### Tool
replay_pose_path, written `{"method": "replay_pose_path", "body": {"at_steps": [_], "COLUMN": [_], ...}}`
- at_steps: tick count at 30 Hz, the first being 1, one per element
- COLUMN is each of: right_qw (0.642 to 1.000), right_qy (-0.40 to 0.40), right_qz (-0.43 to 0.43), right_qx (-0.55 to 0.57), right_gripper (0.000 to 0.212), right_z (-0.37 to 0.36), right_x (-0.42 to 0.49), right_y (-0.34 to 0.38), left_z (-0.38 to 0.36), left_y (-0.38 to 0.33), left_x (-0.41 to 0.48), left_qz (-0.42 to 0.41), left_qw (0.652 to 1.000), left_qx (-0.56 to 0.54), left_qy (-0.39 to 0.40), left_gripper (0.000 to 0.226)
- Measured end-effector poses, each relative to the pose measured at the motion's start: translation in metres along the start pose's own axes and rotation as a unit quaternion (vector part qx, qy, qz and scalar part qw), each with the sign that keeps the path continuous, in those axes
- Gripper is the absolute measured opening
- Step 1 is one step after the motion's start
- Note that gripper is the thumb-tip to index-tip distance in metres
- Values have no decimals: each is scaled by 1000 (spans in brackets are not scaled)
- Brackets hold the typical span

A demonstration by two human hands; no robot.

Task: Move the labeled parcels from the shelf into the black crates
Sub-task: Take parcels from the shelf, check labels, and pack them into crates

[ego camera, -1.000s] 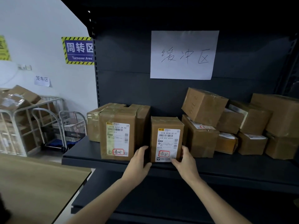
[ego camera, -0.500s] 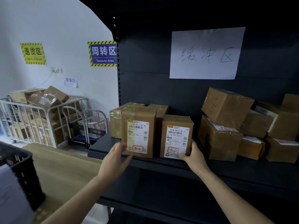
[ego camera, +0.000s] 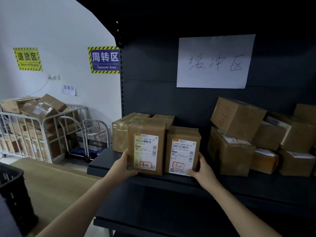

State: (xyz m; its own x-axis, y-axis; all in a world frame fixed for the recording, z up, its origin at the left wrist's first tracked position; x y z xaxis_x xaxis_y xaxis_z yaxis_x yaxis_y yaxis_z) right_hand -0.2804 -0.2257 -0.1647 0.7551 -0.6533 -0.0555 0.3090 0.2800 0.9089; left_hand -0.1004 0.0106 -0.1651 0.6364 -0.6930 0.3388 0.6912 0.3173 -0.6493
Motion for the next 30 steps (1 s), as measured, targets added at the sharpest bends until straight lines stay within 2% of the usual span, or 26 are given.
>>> {"method": "replay_pose_path", "body": {"at_steps": [5,19,30], "right_qw": [1000,999,995], "right_qy": [-4,25,59], "right_qz": [1,36,77], "right_qx": [0,24,19], "right_gripper": [82,77,73], "right_z": [0,2,-27], "right_x": [-1,-15,-24], "right_y": [1,19,40], "left_z": [-9,17,58], "left_y": [-6,-21,-23], "left_x": [-4,-19,-62], "left_qz": [-17,-40,-8], "left_qw": [999,996,992], "left_qx": [-33,-21,-3], "left_qy": [-38,-75,-128], "left_gripper": [69,69,62]}}
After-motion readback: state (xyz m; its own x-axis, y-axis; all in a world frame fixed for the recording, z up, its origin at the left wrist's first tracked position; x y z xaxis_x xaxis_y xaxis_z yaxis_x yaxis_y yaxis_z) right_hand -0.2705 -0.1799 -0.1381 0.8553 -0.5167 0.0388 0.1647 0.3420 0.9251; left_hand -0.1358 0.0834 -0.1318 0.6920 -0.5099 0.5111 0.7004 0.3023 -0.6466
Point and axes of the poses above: each hand's wrist, its own x-axis towards the middle knuckle, its own z-axis out of the back of the hand, y = z × x, the point moved 7 cm from there along x, towards the middle knuckle, and after that the axes turned 13 degrees about -z, right-handed, at the moved point
